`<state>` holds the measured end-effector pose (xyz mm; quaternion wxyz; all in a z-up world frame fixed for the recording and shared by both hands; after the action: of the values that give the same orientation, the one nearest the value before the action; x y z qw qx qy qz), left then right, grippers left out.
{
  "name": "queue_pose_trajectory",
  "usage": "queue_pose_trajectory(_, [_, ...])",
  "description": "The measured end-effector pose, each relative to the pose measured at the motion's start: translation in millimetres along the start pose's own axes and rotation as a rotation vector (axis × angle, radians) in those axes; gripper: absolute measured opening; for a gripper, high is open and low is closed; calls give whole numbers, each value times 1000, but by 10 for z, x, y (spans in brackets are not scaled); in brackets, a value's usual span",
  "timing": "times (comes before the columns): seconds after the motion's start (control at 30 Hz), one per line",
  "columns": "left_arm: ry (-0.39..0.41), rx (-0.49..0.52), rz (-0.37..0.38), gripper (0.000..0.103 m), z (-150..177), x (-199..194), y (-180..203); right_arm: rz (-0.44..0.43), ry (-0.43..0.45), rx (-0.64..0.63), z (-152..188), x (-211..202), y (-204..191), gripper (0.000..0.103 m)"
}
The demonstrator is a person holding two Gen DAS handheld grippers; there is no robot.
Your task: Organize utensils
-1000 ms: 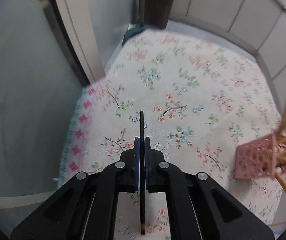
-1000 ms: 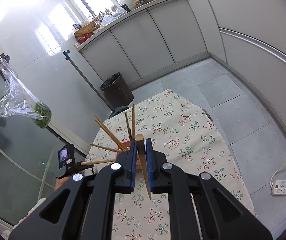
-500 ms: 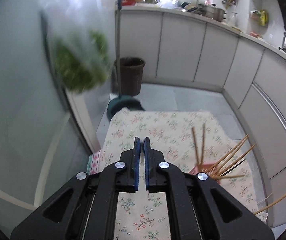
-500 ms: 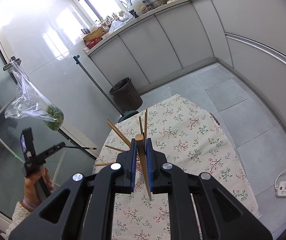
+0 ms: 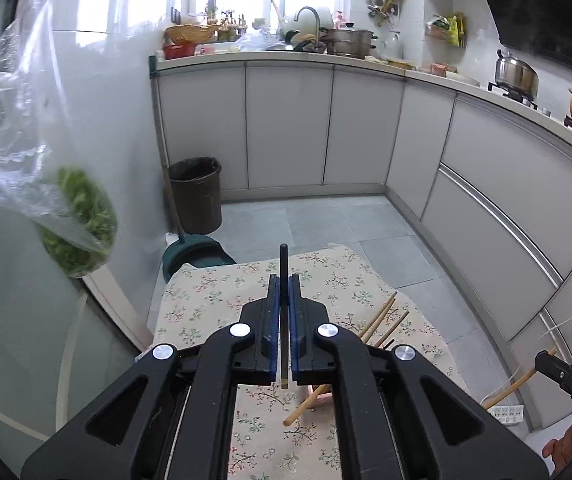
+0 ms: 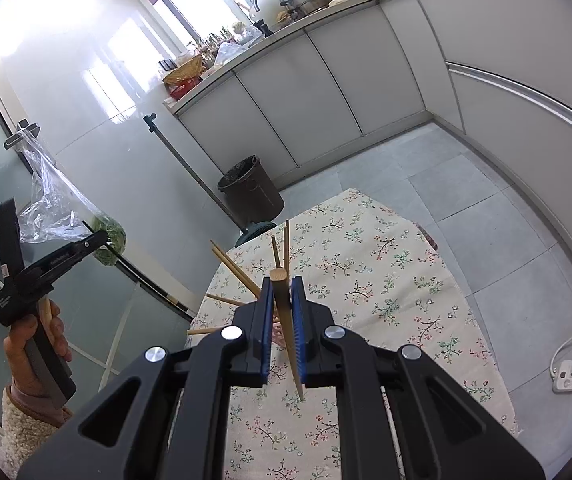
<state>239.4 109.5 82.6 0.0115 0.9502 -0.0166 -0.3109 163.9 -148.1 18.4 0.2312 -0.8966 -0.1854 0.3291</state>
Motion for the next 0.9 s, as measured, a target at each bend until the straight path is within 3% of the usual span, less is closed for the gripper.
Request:
queue_pose_trajectory(0.4, [-124, -26, 26, 4, 415, 931, 265, 18, 2, 13, -30, -16, 150, 11])
queue_pose_trajectory(0.53, [-217, -95, 90, 9, 647, 1123, 203, 21, 1, 18, -42, -3, 176, 11])
queue_pose_trajectory(0.67, [-162, -161, 78, 9, 653, 901, -3, 19, 11, 19, -53, -30, 143, 11])
queue_pose_trajectory(0.73, [-111, -200, 88, 14, 610, 689, -77, 6, 23, 19, -94, -69, 85, 11])
queue_pose_trajectory(0.8, [-55, -251, 95, 34, 587, 462, -177, -25, 31, 32, -164, -104, 20, 11])
queue_pose_trajectory(0.9, [-19, -306, 105, 40, 600, 259, -304, -45, 52, 22, -327, -146, -121, 11])
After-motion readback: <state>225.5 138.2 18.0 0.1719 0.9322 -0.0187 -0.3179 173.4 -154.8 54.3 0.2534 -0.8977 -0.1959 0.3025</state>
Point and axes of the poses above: each gripper's, at about its wrist camera, not at the fingertips, and x roughly the way its jaws point, y to its right, z to its underside, the point moved 6 cm from there along x, roughly the way its jaws point, and after that the axes turned 1 degree about -x, right-handed, at the moved point
